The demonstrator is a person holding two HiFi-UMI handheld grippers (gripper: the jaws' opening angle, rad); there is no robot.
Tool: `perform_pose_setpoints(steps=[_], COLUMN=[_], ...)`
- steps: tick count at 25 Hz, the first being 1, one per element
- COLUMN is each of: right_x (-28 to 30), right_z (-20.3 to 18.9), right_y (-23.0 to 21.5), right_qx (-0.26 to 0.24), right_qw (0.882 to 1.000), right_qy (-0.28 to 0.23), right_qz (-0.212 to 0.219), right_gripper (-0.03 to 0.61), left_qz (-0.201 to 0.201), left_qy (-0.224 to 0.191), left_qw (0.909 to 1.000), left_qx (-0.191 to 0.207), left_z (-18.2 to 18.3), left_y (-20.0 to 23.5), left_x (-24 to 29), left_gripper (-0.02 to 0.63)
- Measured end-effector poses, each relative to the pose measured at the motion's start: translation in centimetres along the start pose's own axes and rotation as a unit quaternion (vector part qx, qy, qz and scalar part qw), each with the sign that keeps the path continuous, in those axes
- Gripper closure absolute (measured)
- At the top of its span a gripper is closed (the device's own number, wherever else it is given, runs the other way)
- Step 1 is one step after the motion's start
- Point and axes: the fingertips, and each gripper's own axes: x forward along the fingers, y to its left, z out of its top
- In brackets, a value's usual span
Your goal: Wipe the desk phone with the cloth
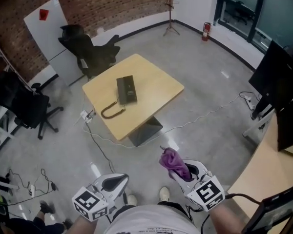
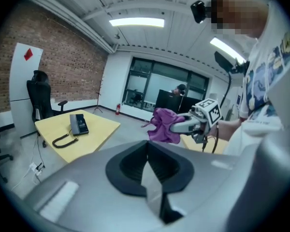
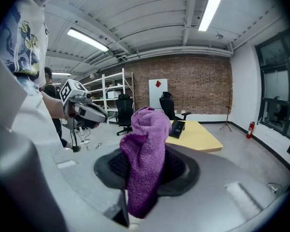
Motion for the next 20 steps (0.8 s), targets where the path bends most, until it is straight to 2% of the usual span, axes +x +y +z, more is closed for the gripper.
perform_pose_setpoints(steps=[5,12,20], right_x=[0.3,3.1,4.4], right_z=[1.7,4.0,4.6], right_y=[3.9,11.4,17.3], right_qx=[0.009,0.009,0.014], right_qw=[1.000,0.999,0.999], right_qy=[-0.008,-0.023,-0.024], right_qz=[-0.023,-0.028,-0.033], right_gripper=[0.457,0.457,0.457], left_qz=[-0.017,-0.023,-0.064], left_qy=[-0.024,-0.035,-0.025], left_qw=[0.9995,0.9991,0.9976], left_qx=[0.009,-0.005,-0.008], left_z=[0.3,-2.4,-4.8], left_y=[0.7,2.9,3.3], left_x=[-3.9,-10.4,-12.7], left_gripper=[0.611,0.611,0.611])
